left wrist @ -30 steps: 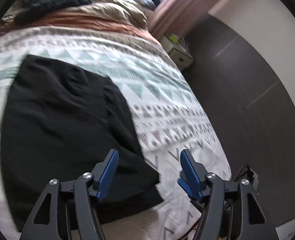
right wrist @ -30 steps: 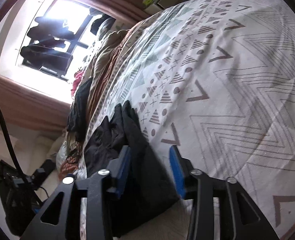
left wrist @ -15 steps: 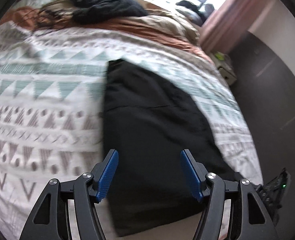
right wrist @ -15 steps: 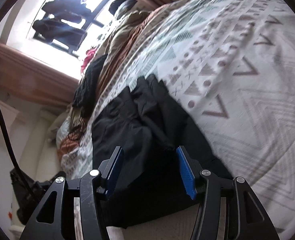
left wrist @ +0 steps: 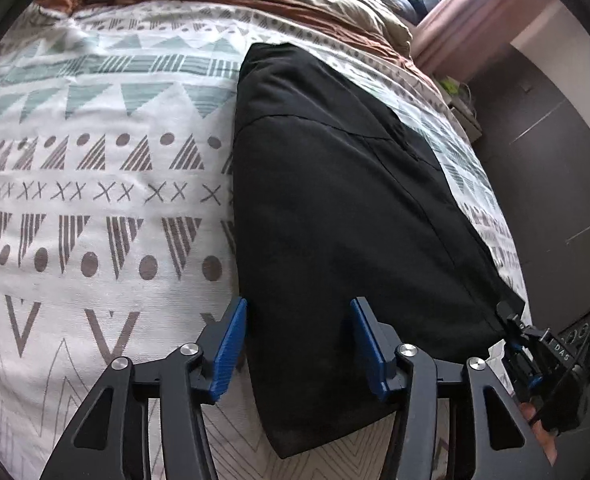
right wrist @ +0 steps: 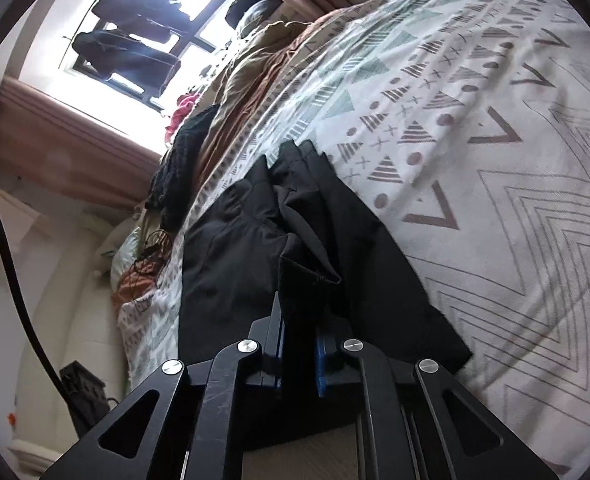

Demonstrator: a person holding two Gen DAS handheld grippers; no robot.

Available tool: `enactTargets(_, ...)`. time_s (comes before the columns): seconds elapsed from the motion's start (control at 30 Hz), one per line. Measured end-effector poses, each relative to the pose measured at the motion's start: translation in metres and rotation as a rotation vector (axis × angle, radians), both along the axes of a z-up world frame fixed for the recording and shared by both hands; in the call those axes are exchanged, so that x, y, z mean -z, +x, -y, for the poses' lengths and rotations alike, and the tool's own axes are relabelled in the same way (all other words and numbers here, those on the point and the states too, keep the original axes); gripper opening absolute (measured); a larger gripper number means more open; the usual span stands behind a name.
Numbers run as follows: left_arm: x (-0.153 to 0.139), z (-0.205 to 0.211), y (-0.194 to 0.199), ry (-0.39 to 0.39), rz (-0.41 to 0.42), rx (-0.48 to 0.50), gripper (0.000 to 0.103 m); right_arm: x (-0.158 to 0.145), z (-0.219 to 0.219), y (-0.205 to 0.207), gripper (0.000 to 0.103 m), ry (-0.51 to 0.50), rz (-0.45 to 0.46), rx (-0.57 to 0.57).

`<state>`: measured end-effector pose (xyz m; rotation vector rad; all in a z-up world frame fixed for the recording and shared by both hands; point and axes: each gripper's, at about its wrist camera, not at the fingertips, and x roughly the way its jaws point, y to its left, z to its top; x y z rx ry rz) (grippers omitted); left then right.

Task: Fold large clothes

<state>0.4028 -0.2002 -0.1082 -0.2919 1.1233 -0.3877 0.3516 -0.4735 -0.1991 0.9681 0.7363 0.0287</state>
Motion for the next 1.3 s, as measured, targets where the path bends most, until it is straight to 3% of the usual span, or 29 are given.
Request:
enactTargets(0.27,-0.01,0.014,-0.012,-0.048,-0.007,0.053,0.046,0.023,0.021,-0.016,0.011,0.032,-0.06,0.011)
enactTargets(0.5,-0.01,0.027,-0.03,-0.006,0.005,0.083,0.046,0.039,0.027,-0.017,0.011,0.081,-0.088,0.008)
enactTargets(0.63,-0.011,0.028,-0.037,-0.041,-0.01,0.11,0.045,0.036,0.029,-0.022,0.011,0.05,-0.091,0.028)
enactTargets(0.77,-0.017,0.024,-0.037,-0.016,-0.006,0.097,0.045,0.029,0.023,-0.021,0.014,0.011,-0.118,0.006)
enactTargets(0.9,-0.026,0.014,-0.035,-0.006,0.018,0.069,0.049,0.019,0.031,-0.034,0.04,-0.017,-0.102,0.038)
enactTargets(0.97,-0.027,0.009,-0.032,-0.003,0.021,0.041,0.056,0.017,0.042,-0.039,0.049,-0.012,-0.098,0.071)
enactTargets(1.03,-0.029,0.005,-0.029,-0.007,0.02,0.02,0.056,0.017,0.052,-0.039,0.049,0.014,-0.09,0.071)
enactTargets(1.1,-0.029,0.002,-0.025,-0.011,0.017,0.005,0.056,0.011,0.06,-0.034,0.056,0.017,-0.074,0.071)
enactTargets(1.17,-0.03,0.001,-0.02,-0.011,0.016,-0.009,0.056,0.005,0.066,-0.026,0.07,0.012,-0.056,0.074)
enactTargets(1.3,-0.032,0.001,-0.008,0.008,0.022,-0.02,0.056,-0.006,0.069,0.002,0.071,0.0,-0.04,0.018)
